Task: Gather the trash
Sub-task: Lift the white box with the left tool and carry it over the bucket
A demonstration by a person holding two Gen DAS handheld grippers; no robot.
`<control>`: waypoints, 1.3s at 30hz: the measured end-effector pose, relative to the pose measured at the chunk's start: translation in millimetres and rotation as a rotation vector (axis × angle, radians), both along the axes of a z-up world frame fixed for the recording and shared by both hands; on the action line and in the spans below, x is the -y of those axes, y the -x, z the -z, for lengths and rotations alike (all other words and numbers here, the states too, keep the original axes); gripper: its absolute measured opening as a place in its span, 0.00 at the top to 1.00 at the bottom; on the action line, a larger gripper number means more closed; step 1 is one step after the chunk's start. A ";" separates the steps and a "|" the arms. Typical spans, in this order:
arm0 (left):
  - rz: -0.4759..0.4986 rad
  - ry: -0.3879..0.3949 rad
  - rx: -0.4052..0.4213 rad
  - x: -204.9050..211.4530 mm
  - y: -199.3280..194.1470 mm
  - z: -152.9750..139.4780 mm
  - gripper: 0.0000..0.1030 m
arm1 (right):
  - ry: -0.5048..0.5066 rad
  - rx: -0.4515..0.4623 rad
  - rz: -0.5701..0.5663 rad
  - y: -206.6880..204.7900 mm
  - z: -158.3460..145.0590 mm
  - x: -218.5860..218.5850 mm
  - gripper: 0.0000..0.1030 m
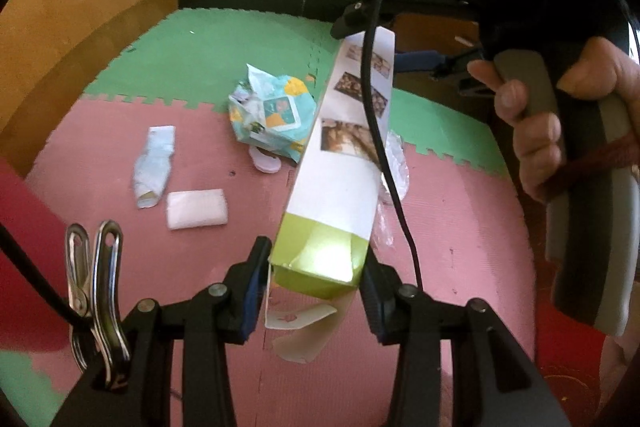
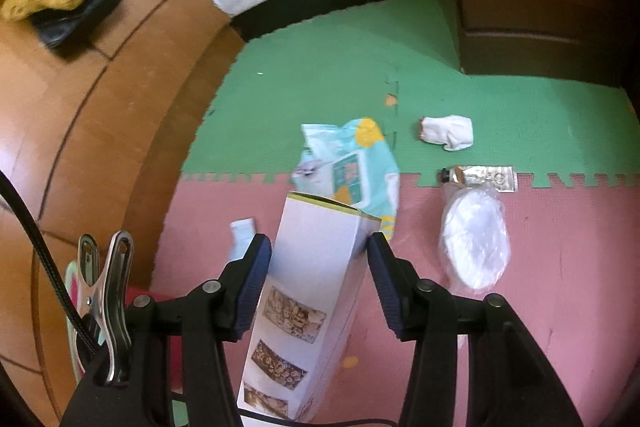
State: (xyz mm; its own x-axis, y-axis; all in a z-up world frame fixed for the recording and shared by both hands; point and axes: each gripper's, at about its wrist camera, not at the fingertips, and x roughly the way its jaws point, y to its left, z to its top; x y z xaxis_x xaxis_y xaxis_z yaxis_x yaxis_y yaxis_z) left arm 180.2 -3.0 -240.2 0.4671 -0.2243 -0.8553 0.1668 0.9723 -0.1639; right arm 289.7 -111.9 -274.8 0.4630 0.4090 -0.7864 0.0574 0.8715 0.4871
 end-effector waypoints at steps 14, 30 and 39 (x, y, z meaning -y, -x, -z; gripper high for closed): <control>-0.113 -0.036 0.087 -50.6 88.9 -91.7 0.59 | -0.036 0.126 -0.122 75.7 -99.7 -61.6 0.50; -0.402 -0.079 0.105 -150.4 151.2 -122.1 0.59 | -0.051 0.182 -0.434 117.7 -138.5 -206.3 0.50; -0.538 -0.075 0.076 -204.9 166.1 -114.6 0.59 | -0.066 0.148 -0.572 109.8 -128.5 -295.8 0.50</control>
State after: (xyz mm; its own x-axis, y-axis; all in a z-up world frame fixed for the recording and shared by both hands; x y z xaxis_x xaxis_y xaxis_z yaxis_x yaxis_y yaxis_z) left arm 14.2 201.9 -125.6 0.5602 0.1233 -0.8192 -0.3483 0.9323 -0.0979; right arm 179.9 183.9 -146.3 0.2573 0.6716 -0.6948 -0.4848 0.7117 0.5084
